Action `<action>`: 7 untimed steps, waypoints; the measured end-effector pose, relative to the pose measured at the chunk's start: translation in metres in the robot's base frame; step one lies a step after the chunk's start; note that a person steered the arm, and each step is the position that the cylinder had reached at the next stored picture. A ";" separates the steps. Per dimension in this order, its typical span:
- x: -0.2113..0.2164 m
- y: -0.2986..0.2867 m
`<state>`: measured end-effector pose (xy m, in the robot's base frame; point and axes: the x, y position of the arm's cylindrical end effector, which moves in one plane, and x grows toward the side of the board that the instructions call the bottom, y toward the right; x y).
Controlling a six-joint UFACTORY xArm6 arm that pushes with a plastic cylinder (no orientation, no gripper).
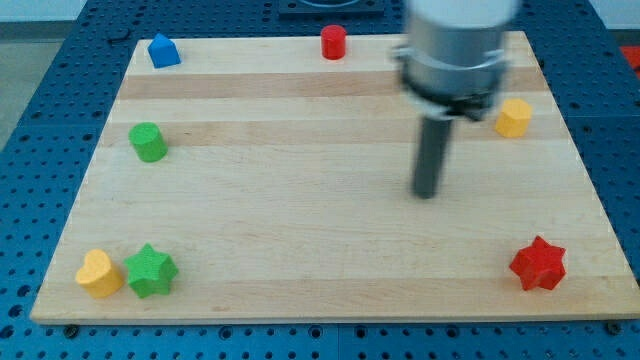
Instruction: Move your arm towards the red star
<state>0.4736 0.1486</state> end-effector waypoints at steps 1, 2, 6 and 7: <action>0.001 0.123; 0.011 0.196; 0.102 0.143; 0.102 0.090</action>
